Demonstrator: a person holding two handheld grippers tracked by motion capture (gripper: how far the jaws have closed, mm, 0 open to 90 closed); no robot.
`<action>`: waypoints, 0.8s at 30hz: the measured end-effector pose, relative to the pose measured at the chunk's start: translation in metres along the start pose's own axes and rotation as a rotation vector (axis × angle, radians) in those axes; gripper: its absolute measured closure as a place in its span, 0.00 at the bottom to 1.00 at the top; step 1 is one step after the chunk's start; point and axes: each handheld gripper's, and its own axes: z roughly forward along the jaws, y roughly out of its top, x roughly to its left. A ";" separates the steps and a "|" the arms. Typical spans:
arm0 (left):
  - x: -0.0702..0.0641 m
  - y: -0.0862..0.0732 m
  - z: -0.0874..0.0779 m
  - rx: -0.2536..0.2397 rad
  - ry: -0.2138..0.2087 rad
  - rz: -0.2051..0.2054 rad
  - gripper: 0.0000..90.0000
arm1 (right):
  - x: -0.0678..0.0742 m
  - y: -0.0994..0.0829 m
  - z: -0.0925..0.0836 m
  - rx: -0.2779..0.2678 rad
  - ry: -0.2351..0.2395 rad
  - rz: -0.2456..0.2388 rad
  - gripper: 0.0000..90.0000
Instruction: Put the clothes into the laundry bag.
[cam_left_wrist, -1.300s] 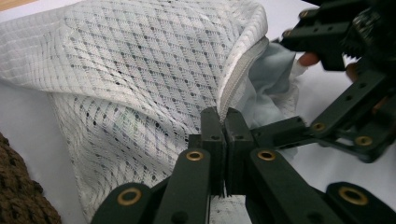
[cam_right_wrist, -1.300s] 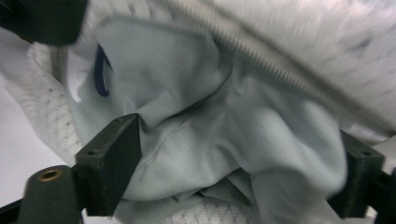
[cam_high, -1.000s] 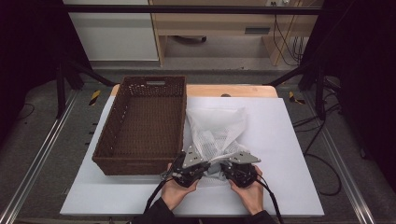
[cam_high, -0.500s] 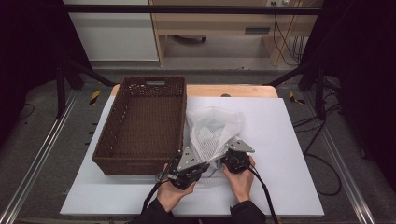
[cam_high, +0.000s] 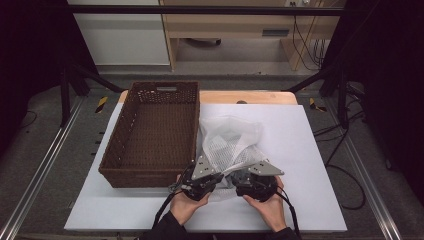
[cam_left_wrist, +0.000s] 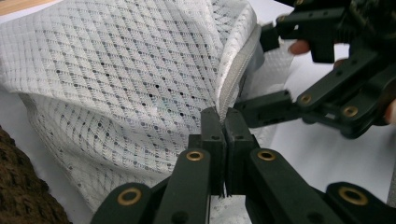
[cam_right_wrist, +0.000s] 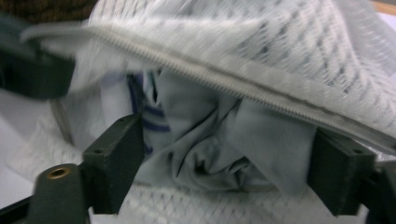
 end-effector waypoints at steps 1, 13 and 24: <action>0.000 0.000 0.000 0.000 0.001 0.001 0.98 | 0.001 -0.001 0.002 0.002 0.010 -0.011 0.34; -0.002 -0.001 0.003 0.008 -0.006 0.006 0.98 | 0.011 0.004 0.042 0.082 -0.065 -0.028 0.78; -0.002 0.003 -0.004 -0.024 -0.036 0.003 0.98 | -0.003 0.018 0.055 -0.029 -0.094 0.071 0.85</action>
